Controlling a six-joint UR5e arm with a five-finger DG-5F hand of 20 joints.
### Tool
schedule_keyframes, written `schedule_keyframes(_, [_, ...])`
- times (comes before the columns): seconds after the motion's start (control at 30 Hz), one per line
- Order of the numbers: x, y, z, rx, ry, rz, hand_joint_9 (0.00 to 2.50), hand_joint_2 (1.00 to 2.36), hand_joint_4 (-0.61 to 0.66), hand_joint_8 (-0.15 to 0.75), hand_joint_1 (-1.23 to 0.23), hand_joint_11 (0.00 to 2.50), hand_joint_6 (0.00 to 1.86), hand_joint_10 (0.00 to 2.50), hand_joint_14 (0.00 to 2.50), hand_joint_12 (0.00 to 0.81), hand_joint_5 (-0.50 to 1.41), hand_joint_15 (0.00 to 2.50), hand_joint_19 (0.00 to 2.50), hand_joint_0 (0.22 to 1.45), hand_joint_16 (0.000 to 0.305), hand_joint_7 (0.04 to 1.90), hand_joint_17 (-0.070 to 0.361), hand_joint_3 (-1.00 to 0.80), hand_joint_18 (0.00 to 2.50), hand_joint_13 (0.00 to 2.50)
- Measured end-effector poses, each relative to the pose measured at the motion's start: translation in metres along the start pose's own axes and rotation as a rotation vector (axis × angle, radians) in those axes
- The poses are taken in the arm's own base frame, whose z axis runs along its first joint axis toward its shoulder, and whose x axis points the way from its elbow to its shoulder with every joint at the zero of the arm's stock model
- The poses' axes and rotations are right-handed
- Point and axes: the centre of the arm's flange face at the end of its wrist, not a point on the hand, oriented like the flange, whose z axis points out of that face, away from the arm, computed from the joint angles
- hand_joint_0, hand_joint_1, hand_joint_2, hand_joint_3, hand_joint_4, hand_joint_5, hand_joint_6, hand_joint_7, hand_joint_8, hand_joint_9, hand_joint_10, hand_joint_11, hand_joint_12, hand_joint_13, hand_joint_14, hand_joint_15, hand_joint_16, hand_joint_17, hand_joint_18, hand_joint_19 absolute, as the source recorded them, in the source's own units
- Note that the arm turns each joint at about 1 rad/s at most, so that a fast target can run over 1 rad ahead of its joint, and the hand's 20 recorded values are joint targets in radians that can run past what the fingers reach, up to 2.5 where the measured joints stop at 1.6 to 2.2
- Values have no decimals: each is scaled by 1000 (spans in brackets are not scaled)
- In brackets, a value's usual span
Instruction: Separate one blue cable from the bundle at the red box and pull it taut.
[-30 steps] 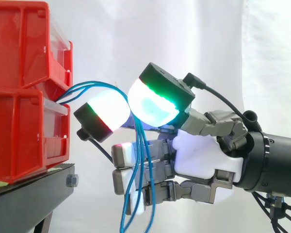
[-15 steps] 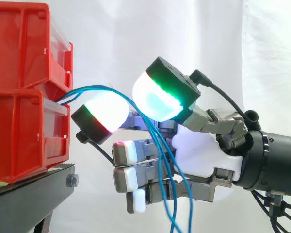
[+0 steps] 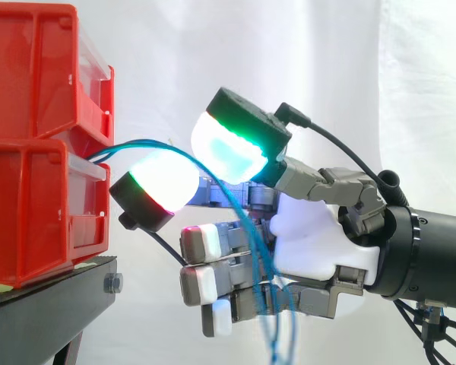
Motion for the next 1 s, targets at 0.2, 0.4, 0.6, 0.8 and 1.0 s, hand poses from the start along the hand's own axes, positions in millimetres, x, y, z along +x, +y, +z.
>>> schedule_keyframes(0.2, [0,-4,-3,15,1,-6,1058,1020,-225,302,-871,831,955,19,24,339,-159,733,806,711,41,921,93,-148,900,1017])
schedule_keyframes(0.4, [-1,-7,-6,28,2,-10,1065,1003,-190,293,-887,858,951,19,25,334,-166,751,803,780,41,843,92,-467,919,1032])
schedule_keyframes(0.6, [-1,-10,-9,50,1,-23,1077,1000,-90,294,-927,861,941,20,25,332,-160,746,796,736,41,837,92,-500,942,1038])
schedule_keyframes(0.8, [-4,-11,-10,63,-1,-27,1085,1000,11,298,-920,867,925,20,25,340,-149,758,820,598,42,807,94,-500,937,1036])
schedule_keyframes(1.0, [-8,-11,-11,69,-5,-28,1100,1000,39,312,-815,863,902,19,24,356,-146,756,805,538,45,781,100,-500,950,1046])
